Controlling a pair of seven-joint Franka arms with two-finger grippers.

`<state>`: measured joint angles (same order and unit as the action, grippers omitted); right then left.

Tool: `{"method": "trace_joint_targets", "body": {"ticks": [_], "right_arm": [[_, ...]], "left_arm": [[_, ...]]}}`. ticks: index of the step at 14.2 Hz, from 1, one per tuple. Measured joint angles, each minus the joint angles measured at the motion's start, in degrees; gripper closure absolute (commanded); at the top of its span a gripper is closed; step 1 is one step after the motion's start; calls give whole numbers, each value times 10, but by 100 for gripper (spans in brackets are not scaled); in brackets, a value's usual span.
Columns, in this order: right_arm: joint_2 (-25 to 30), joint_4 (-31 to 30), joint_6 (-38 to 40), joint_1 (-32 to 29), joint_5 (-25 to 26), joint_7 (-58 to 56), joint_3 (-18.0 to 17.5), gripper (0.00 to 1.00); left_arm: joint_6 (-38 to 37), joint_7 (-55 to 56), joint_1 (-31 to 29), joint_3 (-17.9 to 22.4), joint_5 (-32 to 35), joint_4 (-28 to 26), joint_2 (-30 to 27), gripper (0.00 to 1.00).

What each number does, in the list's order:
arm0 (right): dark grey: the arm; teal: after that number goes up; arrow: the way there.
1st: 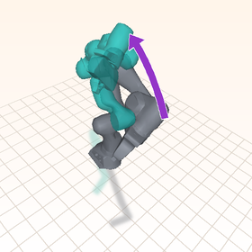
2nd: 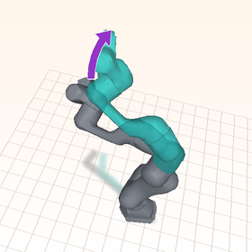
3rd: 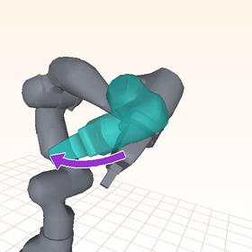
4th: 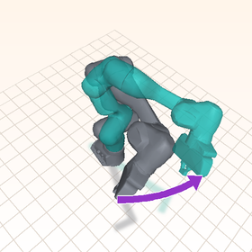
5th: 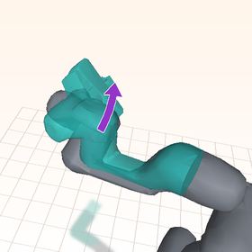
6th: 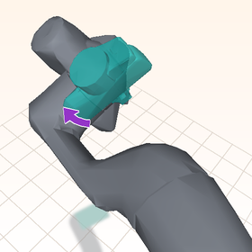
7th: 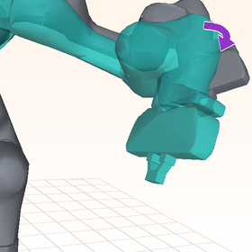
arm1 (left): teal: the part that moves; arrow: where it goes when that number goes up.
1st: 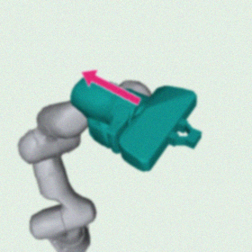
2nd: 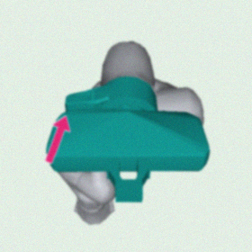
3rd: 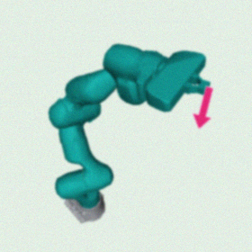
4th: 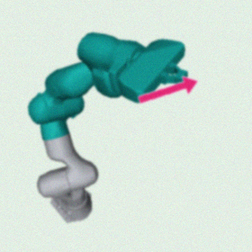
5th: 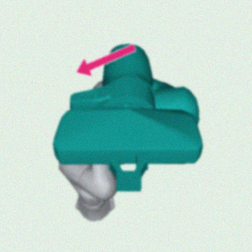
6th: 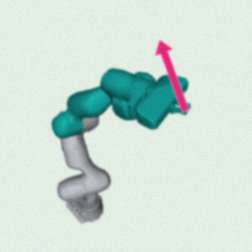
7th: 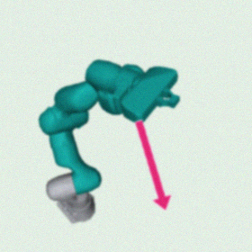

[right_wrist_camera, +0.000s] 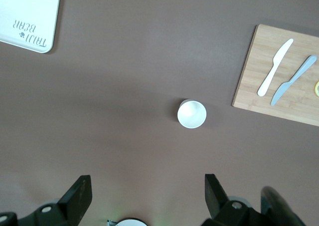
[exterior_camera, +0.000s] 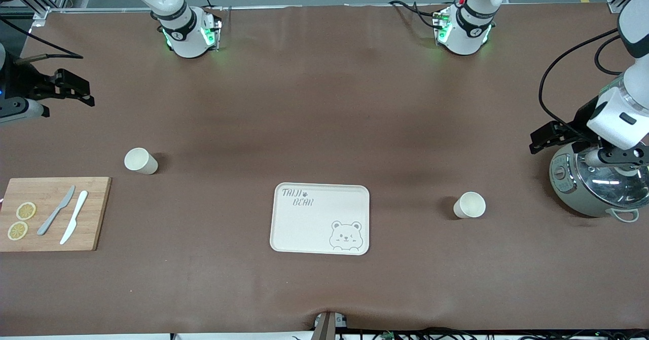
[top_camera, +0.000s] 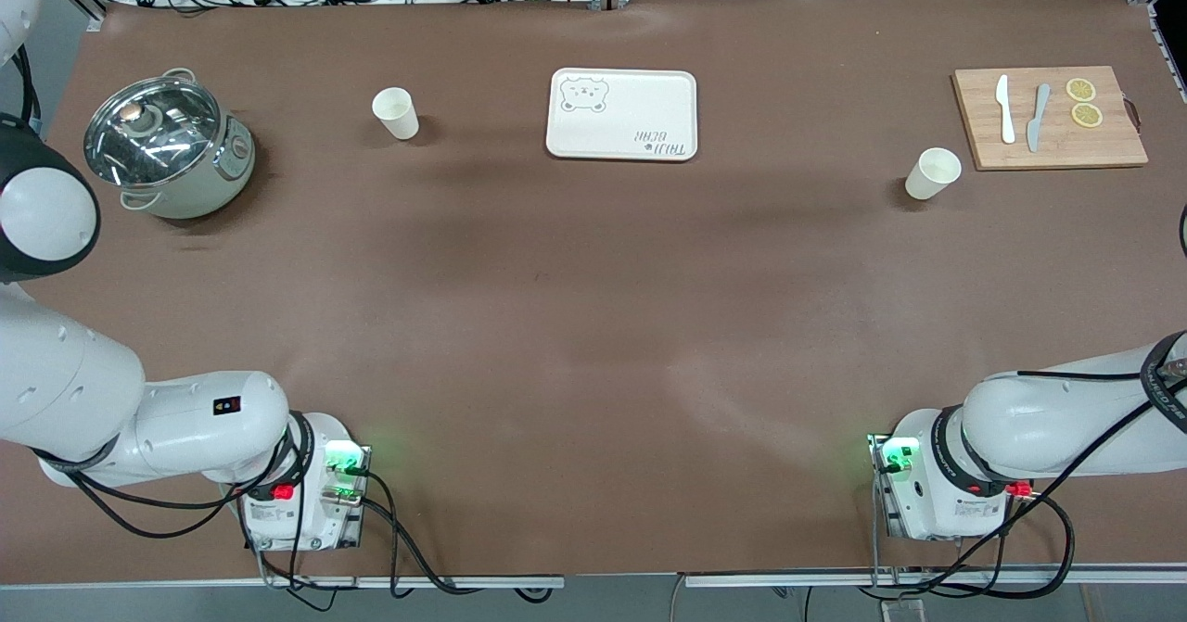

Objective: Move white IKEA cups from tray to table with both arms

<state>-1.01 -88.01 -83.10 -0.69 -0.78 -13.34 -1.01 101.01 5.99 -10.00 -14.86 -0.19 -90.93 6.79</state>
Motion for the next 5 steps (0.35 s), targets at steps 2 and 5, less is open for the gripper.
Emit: {"method": "trace_joint_targets", "body": {"ticks": [2,5], "right_arm": [[13,-18,-4,0,0,0,1,0],[29,-36,-8,0,0,0,1,0]], "left_arm": [[0,0,0,0,0,0,0,0],[0,0,0,0,0,0,1,0]]}}
